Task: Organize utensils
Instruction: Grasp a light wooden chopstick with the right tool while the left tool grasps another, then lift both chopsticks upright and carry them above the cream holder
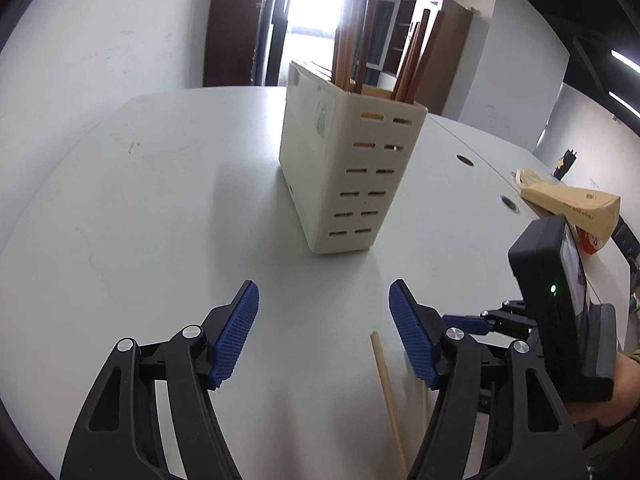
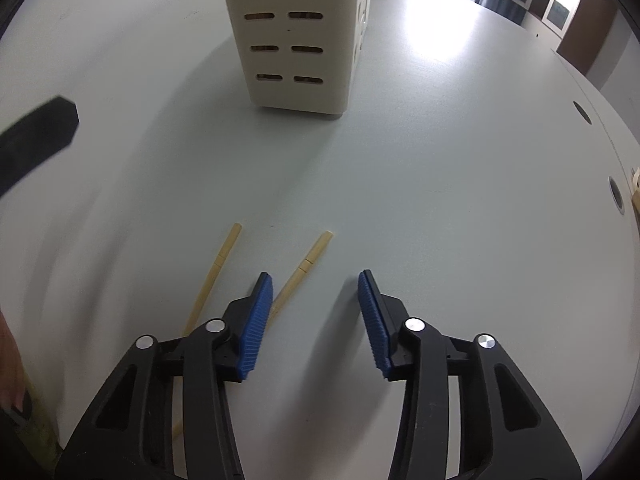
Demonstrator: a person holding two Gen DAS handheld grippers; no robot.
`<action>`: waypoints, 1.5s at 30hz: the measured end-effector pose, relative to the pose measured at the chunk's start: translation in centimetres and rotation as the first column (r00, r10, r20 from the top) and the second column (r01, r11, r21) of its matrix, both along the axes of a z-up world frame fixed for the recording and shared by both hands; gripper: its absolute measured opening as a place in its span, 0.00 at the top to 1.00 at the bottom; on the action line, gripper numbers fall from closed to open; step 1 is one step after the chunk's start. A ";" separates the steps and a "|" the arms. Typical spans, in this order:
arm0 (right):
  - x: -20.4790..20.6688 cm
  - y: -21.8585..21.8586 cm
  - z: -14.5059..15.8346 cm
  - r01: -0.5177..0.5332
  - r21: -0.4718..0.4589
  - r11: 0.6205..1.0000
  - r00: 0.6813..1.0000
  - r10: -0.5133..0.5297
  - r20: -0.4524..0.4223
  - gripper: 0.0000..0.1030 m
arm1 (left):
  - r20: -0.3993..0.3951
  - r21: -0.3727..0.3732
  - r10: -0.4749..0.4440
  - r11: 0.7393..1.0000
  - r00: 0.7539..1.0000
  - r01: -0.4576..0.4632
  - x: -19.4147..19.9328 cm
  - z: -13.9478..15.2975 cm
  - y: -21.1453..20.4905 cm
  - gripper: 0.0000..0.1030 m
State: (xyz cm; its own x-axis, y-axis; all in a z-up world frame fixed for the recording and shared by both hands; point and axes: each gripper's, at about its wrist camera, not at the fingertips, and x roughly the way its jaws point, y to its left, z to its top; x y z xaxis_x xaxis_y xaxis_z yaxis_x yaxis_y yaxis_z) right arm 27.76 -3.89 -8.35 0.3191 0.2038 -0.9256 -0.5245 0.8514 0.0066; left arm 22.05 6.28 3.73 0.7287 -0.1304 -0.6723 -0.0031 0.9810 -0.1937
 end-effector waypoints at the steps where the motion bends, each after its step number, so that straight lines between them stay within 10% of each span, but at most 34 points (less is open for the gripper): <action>1: 0.1 -0.2 0.0 0.005 0.002 1.000 1.000 -0.005 -0.003 0.65 | -0.021 -0.001 -0.011 1.000 1.000 0.011 0.3 -0.4 -0.2 0.41; 11: 0.4 -0.9 0.0 0.043 0.073 0.996 0.998 -0.039 -0.051 0.91 | -0.211 0.087 -0.127 0.985 0.969 0.148 1.7 -3.9 -4.6 0.50; 25: -0.9 -0.9 0.2 0.049 0.087 0.995 0.998 -0.047 -0.032 0.94 | -0.353 0.143 -0.183 0.959 0.918 0.246 3.0 -6.8 -8.4 0.74; 37: -1.6 -1.1 0.4 0.046 0.128 0.991 0.999 -0.044 -0.017 0.95 | -0.382 0.171 -0.148 0.959 0.912 0.227 4.0 -6.4 -8.6 0.95; 45: -2.6 -3.1 3.2 0.039 0.236 0.971 0.996 -0.057 0.072 0.95 | -0.215 0.128 -0.116 0.981 0.970 0.146 3.1 -2.2 -6.9 0.95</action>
